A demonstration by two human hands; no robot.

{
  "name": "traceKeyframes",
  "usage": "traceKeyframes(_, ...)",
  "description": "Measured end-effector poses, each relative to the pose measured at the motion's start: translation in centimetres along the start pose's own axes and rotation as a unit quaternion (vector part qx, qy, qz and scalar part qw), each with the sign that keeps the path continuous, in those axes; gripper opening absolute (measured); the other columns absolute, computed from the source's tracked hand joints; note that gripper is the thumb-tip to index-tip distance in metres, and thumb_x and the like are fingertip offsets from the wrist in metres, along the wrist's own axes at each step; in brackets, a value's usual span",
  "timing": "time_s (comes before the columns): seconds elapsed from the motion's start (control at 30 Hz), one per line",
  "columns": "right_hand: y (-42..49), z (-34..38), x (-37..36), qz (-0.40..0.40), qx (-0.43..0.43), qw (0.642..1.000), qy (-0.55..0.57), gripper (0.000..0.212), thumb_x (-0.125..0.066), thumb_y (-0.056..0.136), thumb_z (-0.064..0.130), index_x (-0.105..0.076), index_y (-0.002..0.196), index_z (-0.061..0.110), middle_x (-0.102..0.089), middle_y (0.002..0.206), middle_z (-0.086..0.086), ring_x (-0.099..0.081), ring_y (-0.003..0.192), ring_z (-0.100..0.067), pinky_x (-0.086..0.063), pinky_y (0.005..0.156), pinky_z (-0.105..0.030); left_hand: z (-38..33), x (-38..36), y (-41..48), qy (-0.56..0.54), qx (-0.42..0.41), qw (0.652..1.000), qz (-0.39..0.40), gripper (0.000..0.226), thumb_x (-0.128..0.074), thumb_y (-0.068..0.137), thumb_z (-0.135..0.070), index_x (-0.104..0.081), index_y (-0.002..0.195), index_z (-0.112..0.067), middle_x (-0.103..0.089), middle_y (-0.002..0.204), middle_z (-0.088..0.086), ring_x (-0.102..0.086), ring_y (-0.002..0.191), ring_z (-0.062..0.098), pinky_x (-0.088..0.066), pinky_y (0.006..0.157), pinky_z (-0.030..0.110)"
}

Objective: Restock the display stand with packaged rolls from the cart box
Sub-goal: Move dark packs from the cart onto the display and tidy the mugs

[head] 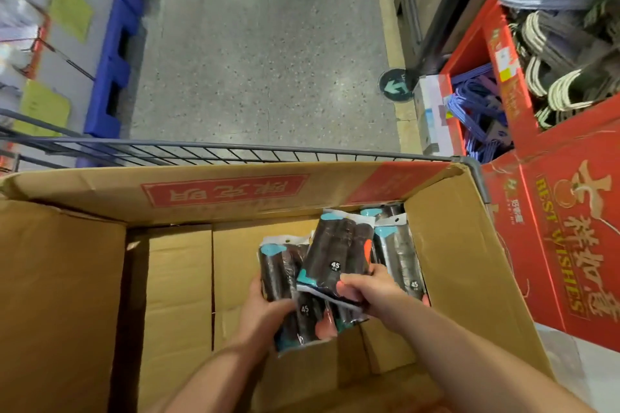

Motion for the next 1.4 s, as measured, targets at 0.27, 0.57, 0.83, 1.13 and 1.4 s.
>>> traceKeyframes(0.27, -6.3, 2.4, 5.7, -0.055, 0.079, 0.995, -0.035, 0.018, -0.056, 0.09, 0.003, -0.061, 0.106, 0.009, -0.069, 0.085, -0.006, -0.063, 0.066, -0.016, -0.051, 0.053, -0.022, -5.2, -0.4, -3.1, -0.017, -0.056, 0.998, -0.033, 0.045, -0.064, 0.084, -0.008, -0.049, 0.126, -0.015, -0.069, 0.102, 0.013, -0.07, 0.084, 0.029, -0.058, 0.075, 0.043)
traceKeyframes(0.57, -15.1, -1.0, 14.7, -0.09, 0.165, 0.981, 0.058, 0.014, -0.046, 0.095, 0.001, -0.054, 0.102, 0.011, -0.055, 0.062, -0.004, -0.049, 0.048, -0.01, -0.037, 0.045, -0.019, -8.0, -8.3, -10.5, 0.002, -0.103, 0.991, 0.085, 0.036, -0.063, 0.086, -0.005, -0.051, 0.12, -0.008, -0.07, 0.095, 0.015, -0.069, 0.077, 0.03, -0.053, 0.054, 0.03)
traceKeyframes(0.83, -24.4, -12.5, 25.6, -0.162, 0.23, 0.933, 0.224, 0.036, -0.046, 0.096, 0.0, -0.052, 0.125, 0.019, -0.057, 0.058, 0.0, -0.05, 0.048, -0.009, -0.039, 0.048, -0.016, -6.9, -21.5, -21.7, 0.131, -0.224, 0.944, 0.202, 0.058, -0.069, 0.079, -0.002, -0.047, 0.132, -0.013, -0.07, 0.094, 0.009, -0.069, 0.074, 0.027, -0.057, 0.065, 0.037)
traceKeyframes(1.13, -39.0, -32.0, 36.2, -0.26, 0.286, 0.859, 0.335, 0.016, -0.056, 0.081, -0.01, -0.063, 0.093, -0.002, -0.061, 0.051, -0.003, -0.054, 0.038, -0.008, -0.041, 0.038, -0.015, 5.8, -37.2, -36.9, 0.224, -0.257, 0.887, 0.311, 0.049, -0.069, 0.076, -0.006, -0.054, 0.122, -0.013, -0.07, 0.097, 0.016, -0.069, 0.076, 0.029, -0.057, 0.06, 0.034)
traceKeyframes(1.4, -45.7, -41.5, 44.8, -0.331, 0.306, 0.805, 0.385, 0.026, -0.044, 0.09, -0.013, -0.062, 0.092, 0.006, -0.069, 0.066, -0.009, -0.062, 0.047, -0.012, -0.048, 0.044, -0.017, 13.0, -46.4, -45.7, 0.259, -0.29, 0.851, 0.354, 0.054, -0.07, 0.076, -0.003, -0.045, 0.122, -0.013, -0.065, 0.105, 0.011, -0.067, 0.08, 0.022, -0.054, 0.065, 0.034)
Point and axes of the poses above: each hand's wrist, its own y-axis towards the middle knuckle, its own x-axis out of the back of the hand, z = x × y, the point moved 5 cm from there along y, towards the middle knuckle
